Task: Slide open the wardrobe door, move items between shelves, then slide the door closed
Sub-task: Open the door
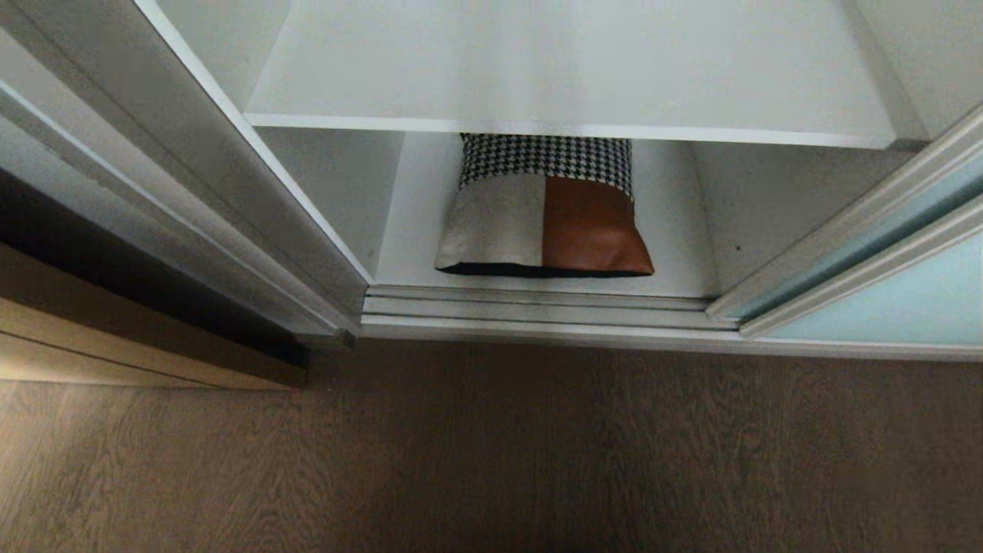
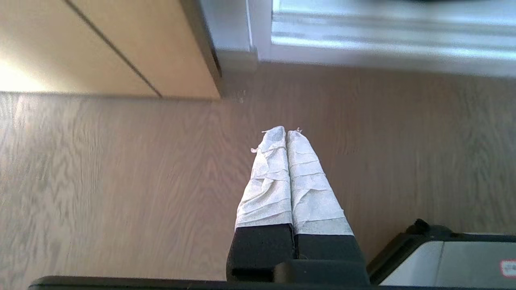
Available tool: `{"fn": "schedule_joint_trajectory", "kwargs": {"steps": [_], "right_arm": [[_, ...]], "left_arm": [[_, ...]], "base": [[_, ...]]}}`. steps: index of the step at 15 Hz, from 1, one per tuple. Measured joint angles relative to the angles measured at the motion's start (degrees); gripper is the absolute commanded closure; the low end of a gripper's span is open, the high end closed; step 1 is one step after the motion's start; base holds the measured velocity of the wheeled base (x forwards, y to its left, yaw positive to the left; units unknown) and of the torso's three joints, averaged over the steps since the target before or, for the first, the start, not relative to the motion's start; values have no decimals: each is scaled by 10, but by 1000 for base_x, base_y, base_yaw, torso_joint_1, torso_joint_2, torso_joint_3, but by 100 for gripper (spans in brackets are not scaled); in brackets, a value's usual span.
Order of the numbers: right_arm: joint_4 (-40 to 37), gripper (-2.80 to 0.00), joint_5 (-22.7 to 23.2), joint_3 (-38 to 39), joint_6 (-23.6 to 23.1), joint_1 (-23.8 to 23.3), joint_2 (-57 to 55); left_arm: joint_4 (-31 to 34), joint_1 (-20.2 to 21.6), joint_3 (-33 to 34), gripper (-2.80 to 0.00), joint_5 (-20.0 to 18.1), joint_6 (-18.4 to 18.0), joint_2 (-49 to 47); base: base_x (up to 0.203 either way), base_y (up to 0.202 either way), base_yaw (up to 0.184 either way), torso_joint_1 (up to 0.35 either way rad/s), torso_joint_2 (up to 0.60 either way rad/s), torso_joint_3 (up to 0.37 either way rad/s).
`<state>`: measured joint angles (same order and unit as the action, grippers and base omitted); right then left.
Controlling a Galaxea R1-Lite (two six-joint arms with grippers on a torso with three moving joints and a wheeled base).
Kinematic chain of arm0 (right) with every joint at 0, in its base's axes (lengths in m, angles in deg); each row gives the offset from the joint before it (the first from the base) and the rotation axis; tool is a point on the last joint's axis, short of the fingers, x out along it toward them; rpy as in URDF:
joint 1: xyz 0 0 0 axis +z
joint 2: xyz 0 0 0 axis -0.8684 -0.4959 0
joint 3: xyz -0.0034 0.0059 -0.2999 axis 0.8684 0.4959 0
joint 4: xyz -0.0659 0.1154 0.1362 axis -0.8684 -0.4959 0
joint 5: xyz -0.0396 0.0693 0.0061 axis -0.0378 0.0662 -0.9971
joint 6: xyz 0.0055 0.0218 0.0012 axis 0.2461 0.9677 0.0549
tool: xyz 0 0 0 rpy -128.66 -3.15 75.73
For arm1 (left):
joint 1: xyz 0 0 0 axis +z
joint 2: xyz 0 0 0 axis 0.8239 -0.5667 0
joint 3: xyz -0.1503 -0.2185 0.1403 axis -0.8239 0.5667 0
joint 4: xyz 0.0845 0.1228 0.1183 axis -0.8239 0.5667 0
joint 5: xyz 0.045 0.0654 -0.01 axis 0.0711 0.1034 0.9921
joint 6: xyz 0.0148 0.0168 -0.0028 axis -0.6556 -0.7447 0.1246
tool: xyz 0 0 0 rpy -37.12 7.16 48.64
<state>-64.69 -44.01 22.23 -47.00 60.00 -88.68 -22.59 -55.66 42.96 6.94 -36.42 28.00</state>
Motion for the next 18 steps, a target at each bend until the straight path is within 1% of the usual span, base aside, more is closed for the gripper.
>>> {"fn": "schedule_joint_trajectory", "kwargs": {"steps": [5,10,12,14,16,18], "right_arm": [[0,0,0,0,0,0,0],[0,0,0,0,0,0,0],[0,0,0,0,0,0,0],[0,0,0,0,0,0,0],[0,0,0,0,0,0,0],[0,0,0,0,0,0,0]], "left_arm": [[0,0,0,0,0,0,0],[1,0,0,0,0,-5,0],[5,0,0,0,0,-19,0],[5,0,0,0,0,-24,0],[6,0,0,0,0,-40,-1],[21,0,-17,0,-3,-42,-4]], "base": [[178,0,0,6,3,2],[0,0,0,0,0,0],[0,0,0,0,0,0],[0,0,0,0,0,0],[0,0,0,0,0,0],[0,0,0,0,0,0]]}}
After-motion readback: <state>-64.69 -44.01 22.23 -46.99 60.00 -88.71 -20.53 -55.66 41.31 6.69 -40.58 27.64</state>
